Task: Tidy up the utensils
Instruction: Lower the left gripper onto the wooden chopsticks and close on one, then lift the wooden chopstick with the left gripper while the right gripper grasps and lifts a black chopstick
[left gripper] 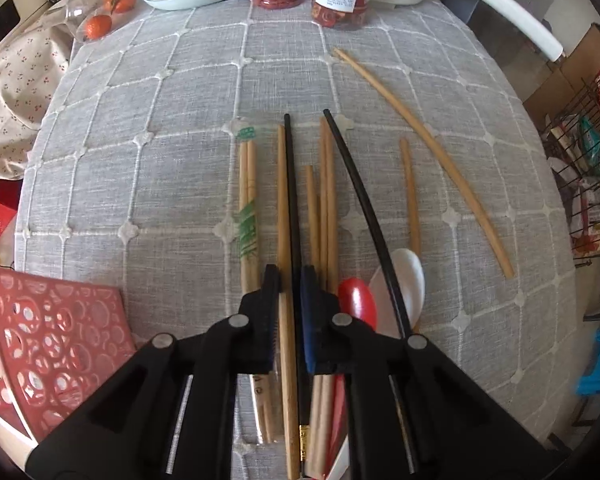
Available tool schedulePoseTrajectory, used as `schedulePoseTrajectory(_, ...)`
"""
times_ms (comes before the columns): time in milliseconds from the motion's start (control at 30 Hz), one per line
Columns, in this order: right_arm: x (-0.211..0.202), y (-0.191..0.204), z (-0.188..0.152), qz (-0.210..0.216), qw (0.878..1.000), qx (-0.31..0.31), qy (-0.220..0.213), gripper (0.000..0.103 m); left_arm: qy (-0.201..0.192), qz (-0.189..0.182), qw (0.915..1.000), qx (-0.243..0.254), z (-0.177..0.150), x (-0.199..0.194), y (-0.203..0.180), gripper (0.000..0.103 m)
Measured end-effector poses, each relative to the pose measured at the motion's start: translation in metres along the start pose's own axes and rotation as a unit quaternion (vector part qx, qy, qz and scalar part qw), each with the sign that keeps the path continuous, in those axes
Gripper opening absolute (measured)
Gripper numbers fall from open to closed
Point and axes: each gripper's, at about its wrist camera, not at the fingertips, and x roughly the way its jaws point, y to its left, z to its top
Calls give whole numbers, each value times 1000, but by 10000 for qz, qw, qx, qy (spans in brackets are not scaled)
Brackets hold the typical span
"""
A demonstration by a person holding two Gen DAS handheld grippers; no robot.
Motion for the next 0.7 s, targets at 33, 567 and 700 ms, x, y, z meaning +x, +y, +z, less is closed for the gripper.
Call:
schedulePoseTrajectory(33,1,-1,0,2,10000,-3,13,86,-33,-150,9999,-43,-3,-5,0,0)
schedulePoseTrajectory(567,15,-1,-4,-179,9997,54,140,86,-105,-82,9998,151,-3,5,-1,14)
schedulePoseTrajectory(700,15,-5,-3,-162,9997,115,156,86,132,132,9995,268,7,10,3,12)
